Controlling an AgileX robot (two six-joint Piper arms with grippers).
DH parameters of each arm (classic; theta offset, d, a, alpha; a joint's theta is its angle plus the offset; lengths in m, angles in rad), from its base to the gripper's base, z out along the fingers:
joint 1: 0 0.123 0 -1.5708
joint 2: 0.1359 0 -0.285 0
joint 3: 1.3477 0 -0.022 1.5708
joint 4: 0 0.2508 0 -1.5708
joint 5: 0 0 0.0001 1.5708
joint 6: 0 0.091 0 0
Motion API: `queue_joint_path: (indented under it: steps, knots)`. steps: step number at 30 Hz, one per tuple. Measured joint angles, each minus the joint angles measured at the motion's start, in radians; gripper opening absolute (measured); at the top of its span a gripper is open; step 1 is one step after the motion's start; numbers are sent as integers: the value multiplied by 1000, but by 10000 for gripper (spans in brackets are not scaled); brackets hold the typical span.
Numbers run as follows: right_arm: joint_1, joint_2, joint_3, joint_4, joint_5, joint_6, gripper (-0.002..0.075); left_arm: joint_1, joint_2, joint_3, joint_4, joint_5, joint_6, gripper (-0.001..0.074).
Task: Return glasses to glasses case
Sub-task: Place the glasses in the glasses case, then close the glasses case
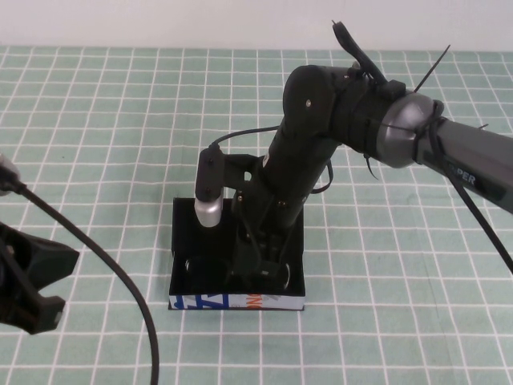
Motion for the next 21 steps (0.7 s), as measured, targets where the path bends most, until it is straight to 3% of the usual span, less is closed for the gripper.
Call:
queue_joint_path:
  steps: [7,12,16,21]
  knots:
    - [0,0,-20,0,0,0,130,0,0,0,0,0,0,-2]
    - [0,0,-112,-2,0,8,59,0,15,0,0,0,9,-2]
    - [0,0,-216,0,2,93,2,0,64,13,-52,-4,80,-2]
    - [-33,-2,-299,3,4,296,-9,0,140,89,-229,-16,266,-2]
